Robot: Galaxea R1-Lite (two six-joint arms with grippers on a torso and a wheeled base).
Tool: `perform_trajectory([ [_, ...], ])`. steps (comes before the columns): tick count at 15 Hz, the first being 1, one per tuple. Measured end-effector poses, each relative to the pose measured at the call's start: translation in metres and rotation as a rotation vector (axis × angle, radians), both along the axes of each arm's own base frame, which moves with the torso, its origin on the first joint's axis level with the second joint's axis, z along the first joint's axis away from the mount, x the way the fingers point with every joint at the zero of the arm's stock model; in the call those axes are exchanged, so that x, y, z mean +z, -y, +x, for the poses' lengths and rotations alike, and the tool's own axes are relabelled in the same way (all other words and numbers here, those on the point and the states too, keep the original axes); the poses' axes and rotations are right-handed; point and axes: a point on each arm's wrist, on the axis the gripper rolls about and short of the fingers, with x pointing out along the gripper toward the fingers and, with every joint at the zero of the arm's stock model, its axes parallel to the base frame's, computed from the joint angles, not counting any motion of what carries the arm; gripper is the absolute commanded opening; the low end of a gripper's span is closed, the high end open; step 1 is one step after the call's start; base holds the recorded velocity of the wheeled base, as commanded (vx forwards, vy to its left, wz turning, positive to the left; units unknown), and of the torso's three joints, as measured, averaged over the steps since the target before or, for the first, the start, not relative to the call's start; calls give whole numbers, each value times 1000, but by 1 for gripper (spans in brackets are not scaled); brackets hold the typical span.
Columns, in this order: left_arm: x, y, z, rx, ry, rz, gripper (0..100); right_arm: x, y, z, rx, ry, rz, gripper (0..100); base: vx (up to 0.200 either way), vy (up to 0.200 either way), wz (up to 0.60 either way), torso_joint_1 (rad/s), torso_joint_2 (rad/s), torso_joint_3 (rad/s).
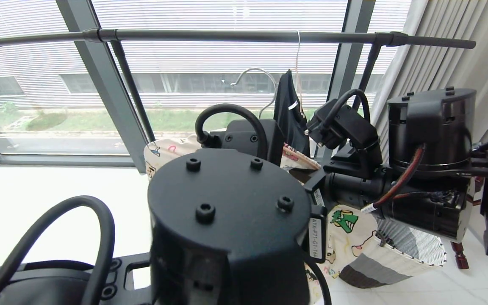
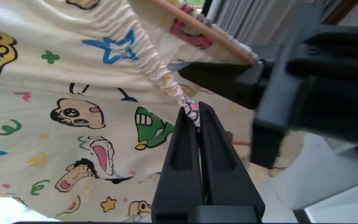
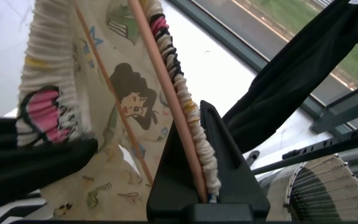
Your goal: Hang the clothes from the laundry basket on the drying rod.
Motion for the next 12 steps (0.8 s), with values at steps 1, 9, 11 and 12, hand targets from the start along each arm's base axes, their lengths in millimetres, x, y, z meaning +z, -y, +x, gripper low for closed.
perform_trajectory([
  [1, 1, 3, -5, -15, -3, -10, 0, 1, 0, 1, -2, -1, 4, 0, 0, 0, 0, 0, 0, 0],
  [9, 0, 12, -34, -118, -18, -25, 0, 6, -1, 12, -35, 9, 21, 0, 0, 0, 0, 0, 0, 0],
  [11, -9, 5, -21, -66, -27, 10, 0, 8, -1, 13, -37, 14, 26, 0, 0, 0, 0, 0, 0, 0],
  [12, -11, 1, -14, -38, -26, 19, 0, 8, -1, 13, -40, 14, 26, 0, 0, 0, 0, 0, 0, 0],
])
